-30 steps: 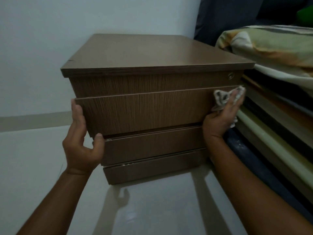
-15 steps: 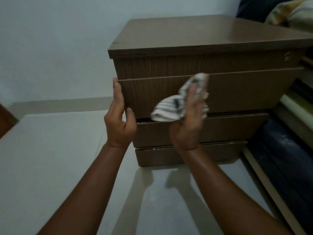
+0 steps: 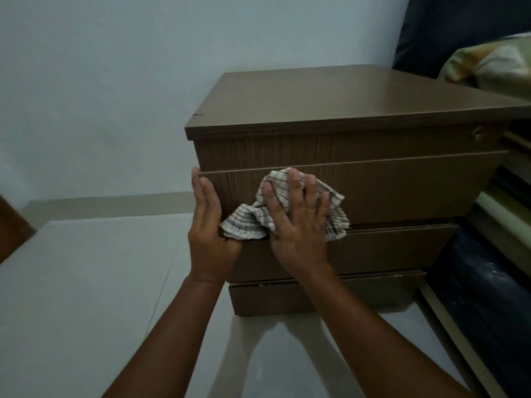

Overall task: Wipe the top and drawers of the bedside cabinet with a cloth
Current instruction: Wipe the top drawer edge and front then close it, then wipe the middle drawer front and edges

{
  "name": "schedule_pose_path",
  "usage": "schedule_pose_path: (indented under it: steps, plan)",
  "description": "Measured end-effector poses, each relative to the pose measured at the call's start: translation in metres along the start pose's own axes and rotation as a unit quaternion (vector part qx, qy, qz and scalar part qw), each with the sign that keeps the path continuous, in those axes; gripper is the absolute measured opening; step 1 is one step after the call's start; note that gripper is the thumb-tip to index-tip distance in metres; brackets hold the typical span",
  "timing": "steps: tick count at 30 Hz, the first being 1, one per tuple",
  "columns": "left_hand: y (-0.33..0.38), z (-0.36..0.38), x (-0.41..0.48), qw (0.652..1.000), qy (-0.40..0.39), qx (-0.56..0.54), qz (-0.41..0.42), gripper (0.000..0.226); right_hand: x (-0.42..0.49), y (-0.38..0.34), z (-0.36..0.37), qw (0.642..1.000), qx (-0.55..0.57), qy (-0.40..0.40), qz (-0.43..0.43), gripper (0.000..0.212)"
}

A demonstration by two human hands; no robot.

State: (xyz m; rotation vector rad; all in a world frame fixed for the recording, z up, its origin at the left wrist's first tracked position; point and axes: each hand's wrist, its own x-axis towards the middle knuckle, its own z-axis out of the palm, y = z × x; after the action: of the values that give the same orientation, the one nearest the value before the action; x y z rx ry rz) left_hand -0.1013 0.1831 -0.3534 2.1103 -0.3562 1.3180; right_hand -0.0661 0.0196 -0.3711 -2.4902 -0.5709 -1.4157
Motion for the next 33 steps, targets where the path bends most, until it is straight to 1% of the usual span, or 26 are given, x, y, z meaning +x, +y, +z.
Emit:
schedule_pose_path:
  steps: [3,6,7,12,16,18,20,21,22,24,25,26,27,28,29,30,31,33]
  plan:
    - [0.002,0.001,0.0,1.0,0.011,-0.008,0.007,0.077,-0.006,0.024,-0.002,0.999,-0.007,0.028,0.016,0.074]
    - [-0.001,0.002,0.002,1.0,0.006,0.004,0.006,0.08,-0.012,0.048,-0.006,0.998,-0.01,0.031,0.046,0.087]
    - [-0.001,0.002,0.002,1.0,0.007,0.006,0.005,0.081,-0.014,0.056,-0.008,0.998,-0.014,0.034,0.057,0.088]
    - [-0.005,0.001,-0.002,0.999,0.031,0.033,0.01,0.079,-0.02,0.094,-0.018,0.986,0.008,0.092,0.137,0.082]
    - [-0.005,0.003,-0.005,0.999,0.023,0.042,0.011,0.081,-0.023,0.136,-0.026,0.974,0.009,0.139,0.18,0.065]
    - [-0.003,0.005,-0.003,0.999,0.022,0.04,0.013,0.082,-0.024,0.154,-0.034,0.965,-0.001,0.148,0.218,0.062]
    - [-0.001,0.006,-0.003,0.999,0.03,0.034,0.015,0.082,-0.022,0.168,-0.048,0.947,-0.024,0.14,0.29,0.069]
    - [0.0,0.005,-0.003,0.999,0.027,0.023,0.012,0.083,-0.021,0.175,-0.053,0.935,-0.018,0.15,0.321,0.073]
    - [0.003,0.004,-0.003,1.0,0.022,-0.003,0.002,0.085,-0.019,0.183,-0.059,0.923,0.015,0.18,0.341,0.073]
    - [0.008,0.0,-0.005,0.992,0.032,-0.104,-0.065,0.084,-0.014,0.203,-0.068,0.883,0.098,0.251,0.385,0.066]
    - [0.01,-0.002,-0.008,0.98,0.061,-0.157,-0.104,0.075,-0.014,0.213,-0.071,0.864,0.12,0.261,0.415,0.062]
    - [0.009,-0.004,-0.011,0.965,0.103,-0.194,-0.142,0.06,-0.016,0.218,-0.075,0.856,0.119,0.258,0.432,0.061]
    - [0.006,-0.005,-0.016,0.951,0.144,-0.208,-0.179,0.044,-0.02,0.22,-0.077,0.863,0.113,0.254,0.422,0.059]
    - [0.002,-0.007,-0.021,0.943,0.168,-0.195,-0.211,0.031,-0.027,0.218,-0.079,0.877,0.104,0.251,0.396,0.058]
    - [-0.002,-0.009,-0.028,0.945,0.169,-0.162,-0.23,0.022,-0.035,0.215,-0.077,0.892,0.095,0.251,0.362,0.058]
    - [-0.006,-0.012,-0.036,0.954,0.149,-0.127,-0.228,0.016,-0.043,0.212,-0.077,0.904,0.09,0.254,0.331,0.058]
    - [-0.011,-0.015,-0.045,0.967,0.116,-0.099,-0.207,0.012,-0.049,0.206,-0.075,0.914,0.089,0.251,0.306,0.054]
    - [-0.014,-0.018,-0.061,0.983,0.039,-0.07,-0.165,0.012,-0.055,0.183,-0.07,0.932,0.114,0.224,0.261,0.042]
